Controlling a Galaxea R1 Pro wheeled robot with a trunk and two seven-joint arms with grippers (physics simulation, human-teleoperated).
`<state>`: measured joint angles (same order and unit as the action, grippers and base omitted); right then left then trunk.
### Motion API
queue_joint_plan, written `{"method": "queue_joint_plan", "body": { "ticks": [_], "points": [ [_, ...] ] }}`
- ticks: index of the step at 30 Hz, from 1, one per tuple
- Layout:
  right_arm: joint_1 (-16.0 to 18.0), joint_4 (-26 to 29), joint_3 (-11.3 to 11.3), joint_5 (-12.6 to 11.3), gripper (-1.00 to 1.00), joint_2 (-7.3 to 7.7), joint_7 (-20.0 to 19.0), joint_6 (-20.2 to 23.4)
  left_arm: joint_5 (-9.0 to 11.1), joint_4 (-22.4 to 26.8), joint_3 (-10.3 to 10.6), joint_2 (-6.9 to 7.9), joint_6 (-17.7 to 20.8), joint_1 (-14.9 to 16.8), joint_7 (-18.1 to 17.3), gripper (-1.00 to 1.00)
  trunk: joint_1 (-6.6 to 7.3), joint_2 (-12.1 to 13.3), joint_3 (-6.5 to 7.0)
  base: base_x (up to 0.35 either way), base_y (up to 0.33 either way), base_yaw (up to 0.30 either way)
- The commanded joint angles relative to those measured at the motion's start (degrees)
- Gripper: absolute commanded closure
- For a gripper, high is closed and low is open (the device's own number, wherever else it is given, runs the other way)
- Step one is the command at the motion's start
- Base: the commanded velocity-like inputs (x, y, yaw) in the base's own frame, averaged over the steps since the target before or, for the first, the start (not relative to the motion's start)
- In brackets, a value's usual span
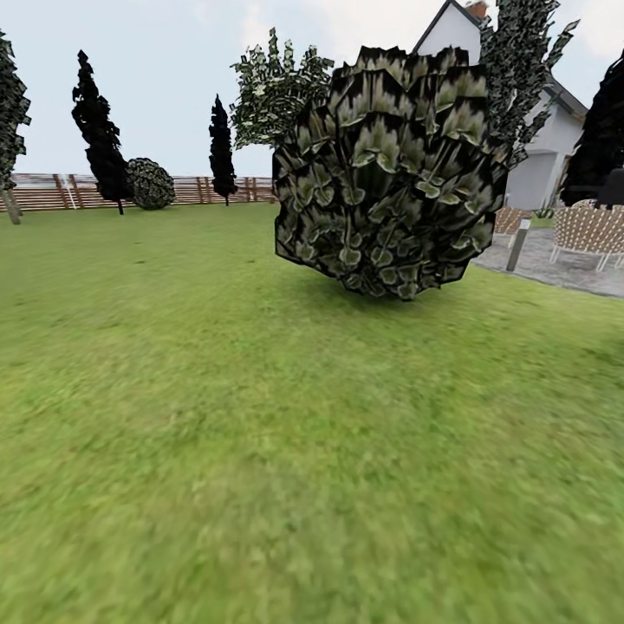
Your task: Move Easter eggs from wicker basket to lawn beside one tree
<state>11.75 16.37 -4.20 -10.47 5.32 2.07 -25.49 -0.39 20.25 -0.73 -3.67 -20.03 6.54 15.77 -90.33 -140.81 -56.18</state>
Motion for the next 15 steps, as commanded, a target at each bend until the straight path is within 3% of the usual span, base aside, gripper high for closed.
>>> {"method": "queue_joint_plan", "body": {
  "ticks": [1,15],
  "points": [
    [0.03,-0.02,-0.44,-0.43,-1.00,0.04,0.22,-0.18,-0.05,-0.04,-0.06,-0.02,-0.18,0.03,0.14,-1.00,-0.02,-0.02,-0.05,0.336,0.001,0.000],
    [0.04,-0.10,-0.43,-0.43,-1.00,0.04,0.22,-0.18,-0.05,-0.04,-0.06,0.05,-0.18,0.02,0.14,-1.00,-0.02,-0.02,-0.05,0.336,0.000,0.000]
  ]
}}
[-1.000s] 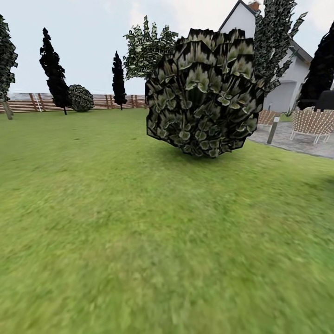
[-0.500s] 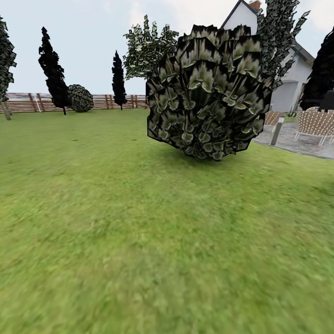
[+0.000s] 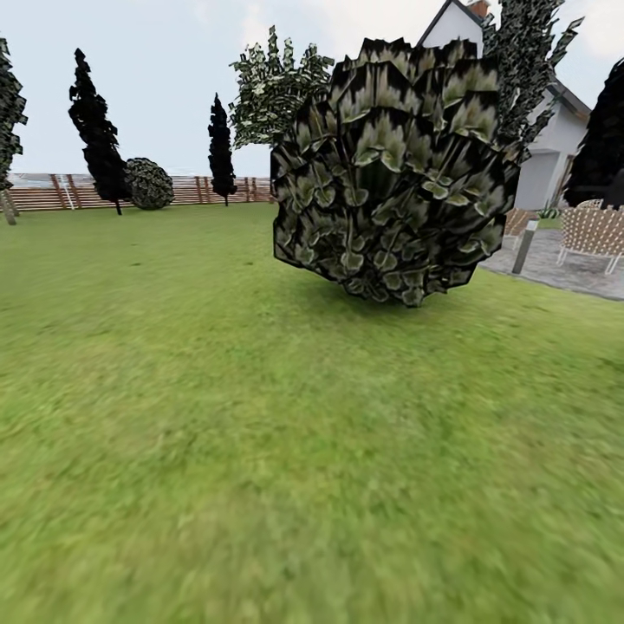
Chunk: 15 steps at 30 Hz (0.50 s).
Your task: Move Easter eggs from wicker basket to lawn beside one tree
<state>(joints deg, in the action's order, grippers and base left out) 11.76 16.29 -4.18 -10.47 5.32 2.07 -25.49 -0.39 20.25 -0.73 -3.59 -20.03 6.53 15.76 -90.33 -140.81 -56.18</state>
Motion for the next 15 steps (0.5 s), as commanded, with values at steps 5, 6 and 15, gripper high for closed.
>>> {"method": "queue_joint_plan", "body": {
  "ticks": [5,6,15],
  "points": [
    [0.02,-0.01,-0.42,-0.43,-1.00,0.04,0.22,-0.18,-0.05,-0.04,-0.06,-0.03,-0.18,0.03,0.14,-1.00,-0.02,-0.02,-0.05,0.336,0.000,0.024],
    [0.02,-0.07,-0.43,-0.39,-1.00,0.04,0.22,-0.18,-0.05,-0.04,-0.06,-0.07,-0.18,0.01,0.14,-1.00,-0.02,-0.02,-0.05,0.336,0.000,0.195],
    [0.02,-0.07,-0.40,-0.43,-1.00,0.04,0.22,-0.18,-0.05,-0.04,-0.01,-0.10,-0.18,0.03,0.14,-1.00,-0.02,-0.02,-0.05,0.336,0.000,0.253]
  ]
}}
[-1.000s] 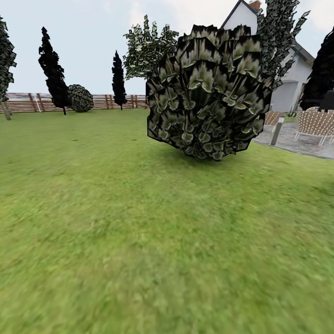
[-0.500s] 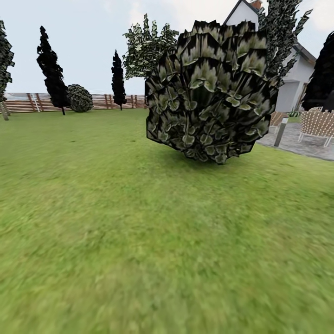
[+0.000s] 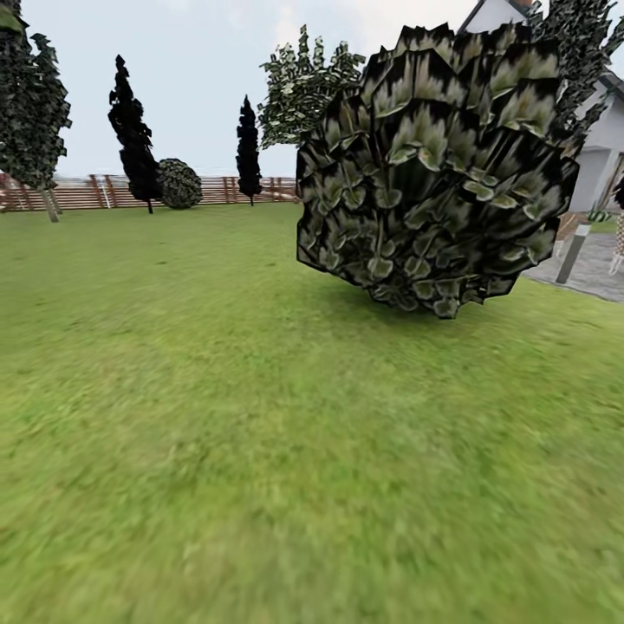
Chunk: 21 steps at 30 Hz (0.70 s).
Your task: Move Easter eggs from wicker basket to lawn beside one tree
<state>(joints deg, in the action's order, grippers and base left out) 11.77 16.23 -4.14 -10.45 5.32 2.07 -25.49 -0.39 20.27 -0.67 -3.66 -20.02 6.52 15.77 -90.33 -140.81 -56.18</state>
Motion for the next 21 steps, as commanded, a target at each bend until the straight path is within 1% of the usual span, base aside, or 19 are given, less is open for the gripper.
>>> {"method": "queue_joint_plan", "body": {
  "ticks": [1,21],
  "points": [
    [0.01,0.01,-0.44,-0.44,-1.00,0.05,0.22,-0.17,-0.06,-0.06,-0.05,-0.03,-0.19,0.04,0.14,-1.00,-0.02,-0.02,-0.05,0.336,0.000,0.268],
    [0.01,0.26,-0.52,-0.44,-1.00,0.04,0.02,-0.13,-0.05,-0.06,0.04,-0.03,-0.20,0.06,0.14,-1.00,-0.02,-0.02,-0.05,0.336,0.000,0.275]
  ]
}}
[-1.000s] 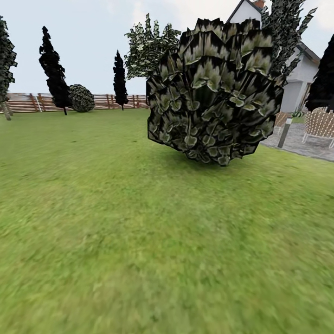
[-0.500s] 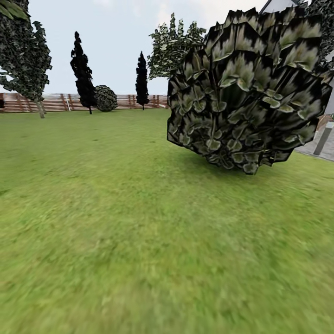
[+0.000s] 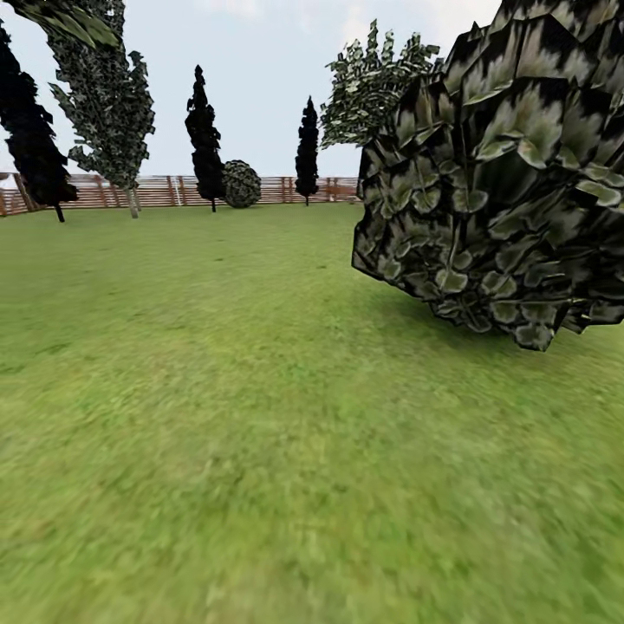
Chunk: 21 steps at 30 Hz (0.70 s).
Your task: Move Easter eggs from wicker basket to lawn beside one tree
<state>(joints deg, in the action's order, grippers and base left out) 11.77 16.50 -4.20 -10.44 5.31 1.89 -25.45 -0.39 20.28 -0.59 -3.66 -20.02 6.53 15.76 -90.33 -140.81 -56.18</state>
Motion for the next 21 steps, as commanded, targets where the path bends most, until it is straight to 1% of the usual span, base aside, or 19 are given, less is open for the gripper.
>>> {"method": "queue_joint_plan", "body": {
  "ticks": [1,21],
  "points": [
    [0.01,0.01,-0.45,-0.46,-1.00,0.05,0.20,-0.15,-0.04,-0.06,-0.07,-0.03,-0.19,0.04,0.15,-1.00,-0.02,-0.02,-0.05,0.336,0.000,0.284],
    [0.02,0.07,-0.37,-0.46,-1.00,0.04,0.22,-0.13,-0.05,-0.06,-0.10,-0.03,-0.19,0.03,0.15,-1.00,-0.02,-0.02,-0.05,0.336,0.000,0.284]
  ]
}}
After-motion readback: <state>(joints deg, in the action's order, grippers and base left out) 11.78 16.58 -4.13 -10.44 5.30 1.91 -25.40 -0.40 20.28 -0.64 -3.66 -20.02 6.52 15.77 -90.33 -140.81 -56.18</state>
